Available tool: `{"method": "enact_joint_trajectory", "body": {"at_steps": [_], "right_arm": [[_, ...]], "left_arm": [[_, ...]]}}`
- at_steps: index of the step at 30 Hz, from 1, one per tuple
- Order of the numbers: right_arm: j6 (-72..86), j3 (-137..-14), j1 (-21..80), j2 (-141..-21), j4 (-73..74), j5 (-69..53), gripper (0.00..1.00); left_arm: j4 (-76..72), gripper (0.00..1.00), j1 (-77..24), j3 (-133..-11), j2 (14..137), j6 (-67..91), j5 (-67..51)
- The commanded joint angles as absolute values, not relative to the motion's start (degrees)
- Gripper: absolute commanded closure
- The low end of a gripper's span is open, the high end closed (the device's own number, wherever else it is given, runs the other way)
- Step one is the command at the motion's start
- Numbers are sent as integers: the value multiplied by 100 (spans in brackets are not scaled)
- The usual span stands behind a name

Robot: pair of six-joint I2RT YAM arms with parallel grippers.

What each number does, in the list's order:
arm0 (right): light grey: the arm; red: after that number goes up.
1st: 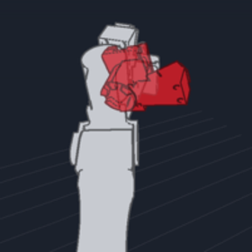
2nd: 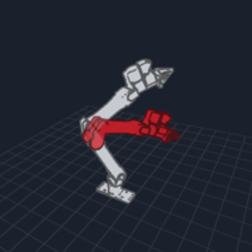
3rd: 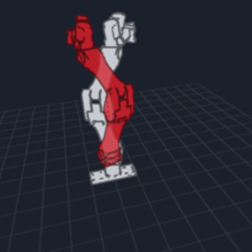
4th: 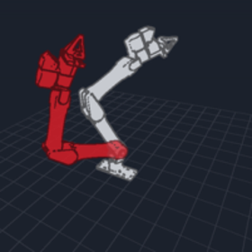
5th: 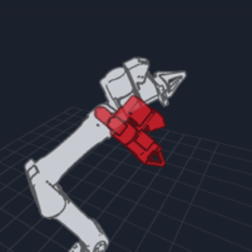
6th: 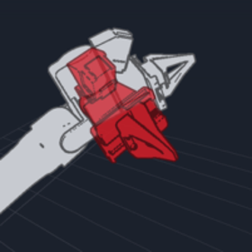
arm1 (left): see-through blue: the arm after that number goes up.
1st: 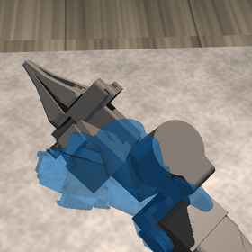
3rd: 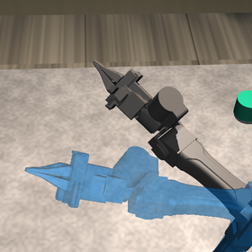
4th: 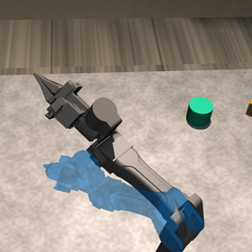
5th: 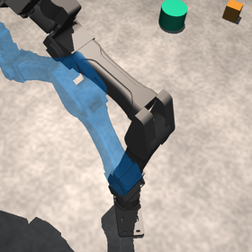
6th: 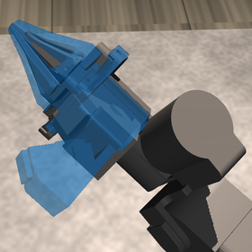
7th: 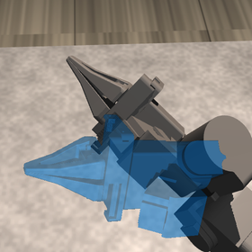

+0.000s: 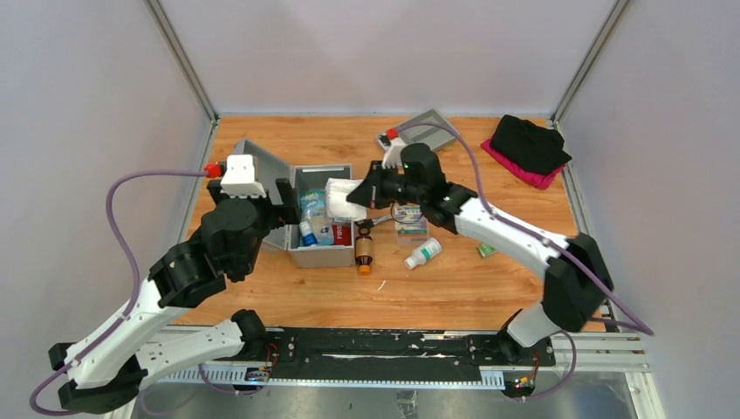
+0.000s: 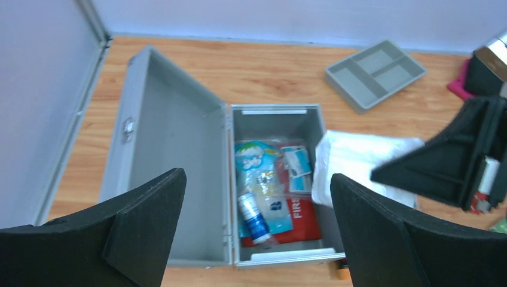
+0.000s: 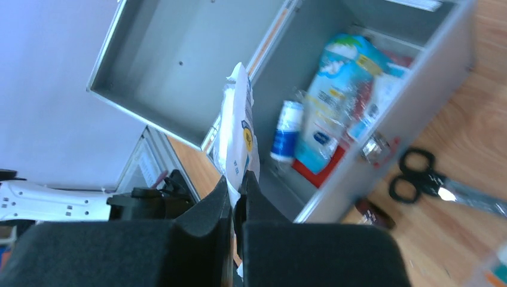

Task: Organize the medicine kit
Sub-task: Pick up the medical item at the center of the board, then place the medical item at the medicine box.

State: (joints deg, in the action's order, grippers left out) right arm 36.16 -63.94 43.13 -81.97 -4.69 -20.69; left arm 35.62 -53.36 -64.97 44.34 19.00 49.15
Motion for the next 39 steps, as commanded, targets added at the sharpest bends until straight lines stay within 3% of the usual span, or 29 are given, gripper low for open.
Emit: {"method": "enact_joint_trajectory", "body": {"at_steps": [1, 5, 11, 14, 25, 28, 33, 39], "right_arm": [[3755, -7154, 4444, -9237, -1072, -2857, 100], [3540, -8010, 4532, -10233, -598, -2898, 95], [3307, -8344, 4612, -10597, -239, -2681, 65], [3021, -8370, 4610, -10418, 118, -2360, 55], [2074, -7624, 4218, -8924, 1618, -62, 51], [1915, -7559, 4037, -8890, 2288, 593, 43], [1772, -7320, 3639, -9082, 2698, 605, 34], [1743, -7153, 3073, -9497, 2856, -15, 31]], "left_arm": [[4173, 3, -5309, -6237, 4147, 2141, 5595], [4408, 3, -5314, -6181, 4041, 2295, 5518], [4456, 3, -5315, -5969, 3933, 2509, 5196], [4454, 3, -5315, -5865, 3946, 2576, 5090], [4124, 2, -5311, -5582, 4347, 2603, 4496], [3937, 2, -5311, -5486, 4449, 2566, 4313], [3877, 2, -5311, -5442, 4617, 2558, 4107], [3871, 2, -5309, -5357, 4646, 2574, 3935]]}}
